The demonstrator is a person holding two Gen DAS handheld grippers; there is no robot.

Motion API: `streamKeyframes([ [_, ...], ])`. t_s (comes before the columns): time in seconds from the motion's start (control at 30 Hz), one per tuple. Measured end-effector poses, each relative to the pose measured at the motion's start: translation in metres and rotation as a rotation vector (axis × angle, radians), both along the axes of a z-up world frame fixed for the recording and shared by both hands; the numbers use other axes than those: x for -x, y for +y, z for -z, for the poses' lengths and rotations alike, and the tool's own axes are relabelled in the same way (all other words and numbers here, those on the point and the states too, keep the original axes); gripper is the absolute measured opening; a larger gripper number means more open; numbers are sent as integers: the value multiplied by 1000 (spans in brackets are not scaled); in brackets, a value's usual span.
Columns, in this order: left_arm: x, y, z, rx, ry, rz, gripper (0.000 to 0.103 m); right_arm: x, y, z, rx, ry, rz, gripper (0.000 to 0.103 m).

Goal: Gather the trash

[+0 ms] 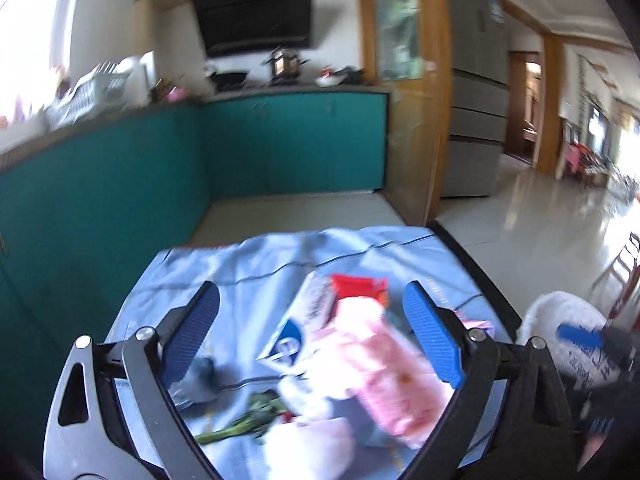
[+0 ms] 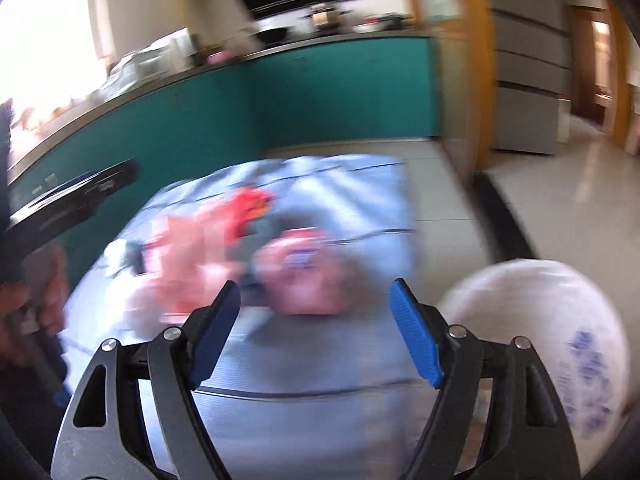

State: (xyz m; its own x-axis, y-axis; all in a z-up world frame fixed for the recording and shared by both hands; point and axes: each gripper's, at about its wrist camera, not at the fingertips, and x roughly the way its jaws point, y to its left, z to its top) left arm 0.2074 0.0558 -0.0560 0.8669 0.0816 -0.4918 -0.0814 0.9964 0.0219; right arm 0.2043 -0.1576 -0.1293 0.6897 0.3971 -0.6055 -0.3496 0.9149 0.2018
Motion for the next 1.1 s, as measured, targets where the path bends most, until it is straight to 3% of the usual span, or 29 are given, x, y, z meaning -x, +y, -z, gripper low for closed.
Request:
streamKeyframes([
  [0.2, 2, 53, 2, 83, 71, -108, 93, -3, 62, 2, 13, -24, -109, 76],
  [0.23, 3, 63, 3, 104, 82, -127, 94, -3, 66, -1, 0, -25, -119, 78],
  [0.3, 3, 80, 6, 138, 101, -155, 95, -9, 80, -2, -12, -18, -137, 93],
  [0.47, -2, 122, 22, 200, 170, -187, 97, -38, 116, 17, 51, 46, -132, 93],
  [0.53, -9, 132, 34, 223, 228, -156, 98, -40, 118, 22, 37, 70, -146, 85],
  [0.57, -14, 137, 41, 223, 263, -145, 98, -39, 121, 24, 35, 80, -164, 64],
  [0.7, -24, 147, 63, 215, 347, -176, 98, -28, 121, 20, 32, 59, -202, 45],
  [0.83, -28, 147, 75, 256, 395, -154, 98, -13, 110, 11, -2, 20, -206, 45],
  [1.03, -42, 133, 95, 154, 454, -146, 97, 0, 88, -5, 15, -37, -175, 45],
  [1.1, -45, 131, 98, 134, 459, -157, 85, 2, 78, -8, 18, -44, -163, 45],
])
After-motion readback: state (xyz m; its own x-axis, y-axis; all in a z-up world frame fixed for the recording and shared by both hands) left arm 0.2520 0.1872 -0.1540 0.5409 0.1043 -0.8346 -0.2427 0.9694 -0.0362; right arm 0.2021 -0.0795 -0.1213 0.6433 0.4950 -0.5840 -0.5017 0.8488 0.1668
